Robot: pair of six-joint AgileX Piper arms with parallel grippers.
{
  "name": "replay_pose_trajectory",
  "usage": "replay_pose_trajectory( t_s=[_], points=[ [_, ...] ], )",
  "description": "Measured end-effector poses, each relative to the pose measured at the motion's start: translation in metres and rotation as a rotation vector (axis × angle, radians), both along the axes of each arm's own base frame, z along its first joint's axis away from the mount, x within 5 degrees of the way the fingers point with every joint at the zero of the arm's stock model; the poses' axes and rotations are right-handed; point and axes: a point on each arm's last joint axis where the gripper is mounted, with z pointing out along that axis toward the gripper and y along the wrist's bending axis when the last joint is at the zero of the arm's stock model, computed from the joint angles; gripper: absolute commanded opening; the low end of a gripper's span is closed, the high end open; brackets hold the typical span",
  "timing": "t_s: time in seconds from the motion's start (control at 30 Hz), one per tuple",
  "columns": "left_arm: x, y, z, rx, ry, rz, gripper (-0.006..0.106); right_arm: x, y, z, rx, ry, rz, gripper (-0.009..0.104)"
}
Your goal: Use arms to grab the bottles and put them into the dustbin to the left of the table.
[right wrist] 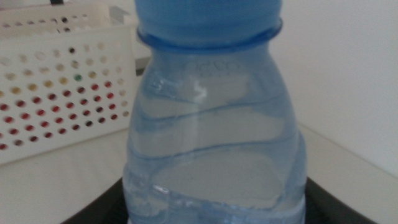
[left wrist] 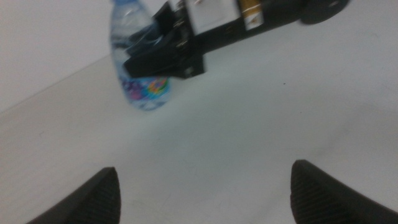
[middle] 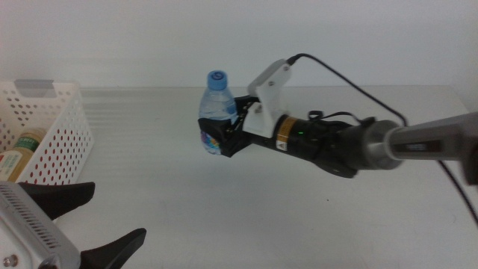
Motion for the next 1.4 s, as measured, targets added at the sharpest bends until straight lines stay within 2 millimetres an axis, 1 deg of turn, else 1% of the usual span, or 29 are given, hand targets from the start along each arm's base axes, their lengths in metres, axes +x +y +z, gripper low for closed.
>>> replay_pose_trajectory(
  t_s=[0.13,0.27,0.37,0.43,0.47,0.5,0.6,0.63,0.67,0.7,0.73,0.8,0.83,0.93,1.03,1.2,1.27,1.4],
  points=[
    [0.000,0.000,0.000,0.000,0.000,0.000,0.090,0.015,0.016,-0.019,-0.031,0.012,0.000,0.000],
    [0.000,0.000,0.000,0.000,0.000,0.000,0.090,0.018,0.022,-0.037,-0.060,0.038,0.001,0.000],
    [0.000,0.000,0.000,0.000,0.000,0.000,0.090,0.018,0.023,-0.036,-0.058,0.037,0.002,0.000],
    [0.000,0.000,0.000,0.000,0.000,0.000,0.090,0.018,0.024,-0.036,-0.059,0.035,0.005,0.005],
    [0.000,0.000,0.000,0.000,0.000,0.000,0.090,0.018,0.024,-0.036,-0.061,0.036,0.004,0.015],
    [0.000,0.000,0.000,0.000,0.000,0.000,0.090,0.018,0.023,-0.036,-0.063,0.037,0.003,0.020],
    [0.000,0.000,0.000,0.000,0.000,0.000,0.090,0.018,0.024,-0.037,-0.068,0.039,0.001,0.040],
    [0.000,0.000,0.000,0.000,0.000,0.000,0.090,0.018,0.024,-0.037,-0.068,0.040,0.000,0.049],
    [0.000,0.000,0.000,0.000,0.000,0.000,0.090,0.018,0.024,-0.037,-0.068,0.043,-0.001,0.065],
    [0.000,0.000,0.000,0.000,0.000,0.000,0.090,0.018,0.023,-0.037,-0.068,0.047,-0.002,0.073],
    [0.000,0.000,0.000,0.000,0.000,0.000,0.090,0.018,0.023,-0.037,-0.065,0.057,-0.006,0.079],
    [0.000,0.000,0.000,0.000,0.000,0.000,0.090,0.018,0.023,-0.034,-0.048,0.074,-0.007,0.087],
    [0.000,0.000,0.000,0.000,0.000,0.000,0.090,0.018,0.024,-0.030,-0.042,0.080,-0.002,0.089],
    [0.000,0.000,0.000,0.000,0.000,0.000,0.090,0.012,0.021,-0.019,-0.045,0.101,0.000,0.089],
    [0.000,0.000,0.000,0.000,0.000,0.000,0.090,-0.001,0.013,-0.011,-0.066,0.121,-0.007,0.086],
    [0.000,0.000,0.000,0.000,0.000,0.000,0.090,-0.037,-0.009,-0.003,-0.126,0.135,-0.004,0.078],
    [0.000,0.000,0.000,0.000,0.000,0.000,0.090,-0.052,-0.019,0.004,-0.137,0.134,-0.008,0.076],
    [0.000,0.000,0.000,0.000,0.000,0.000,0.090,-0.084,-0.040,0.021,-0.128,0.135,-0.036,0.076]
  ],
)
